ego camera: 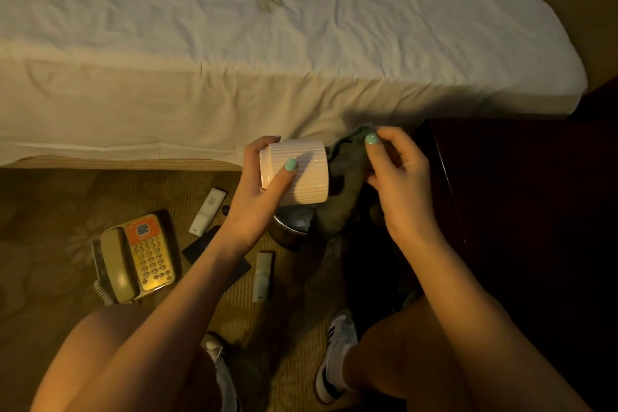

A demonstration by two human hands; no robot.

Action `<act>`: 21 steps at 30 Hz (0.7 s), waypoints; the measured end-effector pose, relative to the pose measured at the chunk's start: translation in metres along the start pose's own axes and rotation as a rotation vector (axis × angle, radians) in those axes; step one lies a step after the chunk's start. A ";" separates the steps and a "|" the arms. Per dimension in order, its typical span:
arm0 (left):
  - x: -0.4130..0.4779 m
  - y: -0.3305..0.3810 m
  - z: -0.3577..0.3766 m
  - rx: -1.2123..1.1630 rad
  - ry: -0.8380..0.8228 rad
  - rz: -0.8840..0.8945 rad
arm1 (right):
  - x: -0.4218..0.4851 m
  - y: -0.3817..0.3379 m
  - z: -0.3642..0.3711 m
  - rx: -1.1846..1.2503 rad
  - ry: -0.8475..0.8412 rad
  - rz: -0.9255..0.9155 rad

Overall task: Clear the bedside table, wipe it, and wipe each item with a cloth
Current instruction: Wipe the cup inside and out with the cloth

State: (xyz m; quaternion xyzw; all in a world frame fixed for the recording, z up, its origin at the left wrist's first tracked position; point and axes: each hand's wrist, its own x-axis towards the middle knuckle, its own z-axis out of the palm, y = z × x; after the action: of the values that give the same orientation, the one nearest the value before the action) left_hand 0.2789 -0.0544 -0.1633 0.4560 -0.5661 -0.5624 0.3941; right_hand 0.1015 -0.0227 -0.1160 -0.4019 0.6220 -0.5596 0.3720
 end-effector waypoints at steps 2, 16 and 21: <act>-0.001 0.001 0.001 -0.011 -0.013 0.009 | 0.000 0.000 0.005 0.178 -0.070 0.142; 0.000 -0.001 -0.004 -0.222 -0.049 -0.053 | -0.009 0.003 0.021 0.197 -0.316 0.267; -0.001 -0.001 -0.003 -0.236 -0.052 -0.055 | -0.019 0.000 0.028 0.059 -0.338 0.149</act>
State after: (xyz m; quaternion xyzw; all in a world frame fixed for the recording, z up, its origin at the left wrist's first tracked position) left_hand 0.2822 -0.0548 -0.1636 0.4069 -0.4932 -0.6473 0.4149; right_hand 0.1347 -0.0168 -0.1183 -0.4320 0.5618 -0.4732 0.5233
